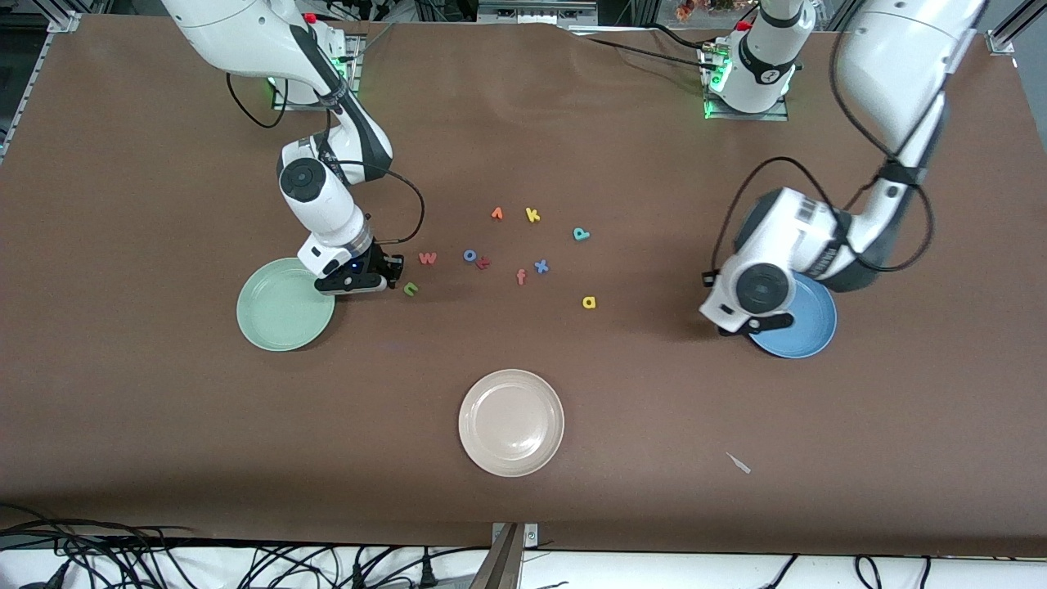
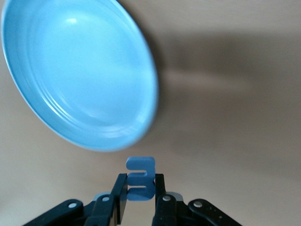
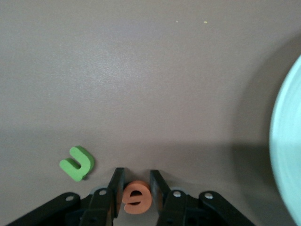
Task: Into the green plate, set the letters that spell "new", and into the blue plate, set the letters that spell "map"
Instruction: 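Carry the blue letter to the blue plate while the right gripper drops orange letter, then grasp the yellow letter with the left gripper while the right gripper grasps the green letter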
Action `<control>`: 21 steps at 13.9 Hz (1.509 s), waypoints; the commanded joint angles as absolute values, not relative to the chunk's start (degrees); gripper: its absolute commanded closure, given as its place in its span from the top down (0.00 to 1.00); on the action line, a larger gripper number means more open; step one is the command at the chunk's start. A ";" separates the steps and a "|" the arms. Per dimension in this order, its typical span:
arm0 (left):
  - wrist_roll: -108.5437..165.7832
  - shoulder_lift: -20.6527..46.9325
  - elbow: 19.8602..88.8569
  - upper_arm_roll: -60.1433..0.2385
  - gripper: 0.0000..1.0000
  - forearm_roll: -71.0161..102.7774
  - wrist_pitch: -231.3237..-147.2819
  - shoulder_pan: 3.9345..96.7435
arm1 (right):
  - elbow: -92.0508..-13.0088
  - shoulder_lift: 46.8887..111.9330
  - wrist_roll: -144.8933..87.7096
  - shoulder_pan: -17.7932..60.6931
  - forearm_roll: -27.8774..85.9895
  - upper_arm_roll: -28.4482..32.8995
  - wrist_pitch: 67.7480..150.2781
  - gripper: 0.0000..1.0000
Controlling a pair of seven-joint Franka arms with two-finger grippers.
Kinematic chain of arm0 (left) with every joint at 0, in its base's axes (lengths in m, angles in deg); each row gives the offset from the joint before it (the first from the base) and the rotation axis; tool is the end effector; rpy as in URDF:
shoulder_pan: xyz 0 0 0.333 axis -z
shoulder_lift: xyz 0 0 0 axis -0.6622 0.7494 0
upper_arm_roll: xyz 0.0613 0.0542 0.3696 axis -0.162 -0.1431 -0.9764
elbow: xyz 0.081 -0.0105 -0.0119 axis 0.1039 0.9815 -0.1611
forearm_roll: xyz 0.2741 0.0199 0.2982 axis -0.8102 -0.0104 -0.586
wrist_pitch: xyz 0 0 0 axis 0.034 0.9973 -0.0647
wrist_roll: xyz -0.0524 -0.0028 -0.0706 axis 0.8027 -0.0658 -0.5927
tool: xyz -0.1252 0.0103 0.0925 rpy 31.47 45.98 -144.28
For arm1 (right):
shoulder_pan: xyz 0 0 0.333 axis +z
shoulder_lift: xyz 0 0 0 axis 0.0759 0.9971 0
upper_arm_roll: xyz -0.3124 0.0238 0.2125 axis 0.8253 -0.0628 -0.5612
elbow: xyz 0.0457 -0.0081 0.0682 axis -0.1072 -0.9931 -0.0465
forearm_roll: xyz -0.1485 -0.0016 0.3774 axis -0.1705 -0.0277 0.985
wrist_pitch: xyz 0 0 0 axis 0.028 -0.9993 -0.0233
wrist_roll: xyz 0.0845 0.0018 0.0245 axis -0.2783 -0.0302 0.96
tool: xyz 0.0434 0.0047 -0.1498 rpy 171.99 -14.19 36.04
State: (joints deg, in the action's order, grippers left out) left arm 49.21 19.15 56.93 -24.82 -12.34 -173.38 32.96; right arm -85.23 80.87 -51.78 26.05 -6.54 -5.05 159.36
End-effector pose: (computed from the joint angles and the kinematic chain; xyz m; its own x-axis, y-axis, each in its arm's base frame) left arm 0.6037 -0.0984 0.2392 0.9011 0.1124 -0.4187 -0.0022 -0.9646 -0.2637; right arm 0.5329 0.2314 0.1702 0.9875 0.0616 0.1451 0.0726 -0.9948 -0.0716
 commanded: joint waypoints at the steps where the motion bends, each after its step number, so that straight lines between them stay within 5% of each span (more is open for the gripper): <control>1: 33.12 20.82 56.16 -24.11 0.00 -13.33 -174.69 27.16 | -85.70 78.46 -45.95 25.71 -6.56 -2.36 155.84 0.09; 3: 24.75 22.58 56.25 -24.20 0.00 -13.33 -178.56 23.73 | -83.77 76.43 -41.82 25.71 -6.56 -0.07 149.95 0.09; 4: 23.76 22.76 56.33 -24.20 0.43 -13.33 -179.45 22.93 | -82.54 75.82 -40.23 25.71 -6.56 0.55 147.49 0.09; 5: 24.27 22.41 56.34 -24.11 0.99 -13.24 -179.45 22.92 | -81.14 75.11 -39.08 25.71 -6.56 1.16 144.25 0.09; 8: 31.89 21.36 55.02 -22.10 1.00 -12.01 -179.19 24.14 | -75.60 74.76 -32.33 25.71 -6.56 4.84 135.18 0.10; 11: 40.96 23.20 52.30 -19.36 1.00 -10.09 -179.89 28.52 | -76.29 75.63 -23.72 25.45 -6.56 9.07 137.43 0.12; 15: 44.90 24.96 49.13 -19.45 1.00 -5.69 -185.66 37.49 | -76.91 75.90 -22.89 25.36 -6.21 9.87 138.50 0.60; 21: 64.76 26.53 53.08 -19.53 1.00 -6.55 -203.59 47.42 | -76.38 75.90 -40.34 25.79 -6.12 2.51 138.41 0.64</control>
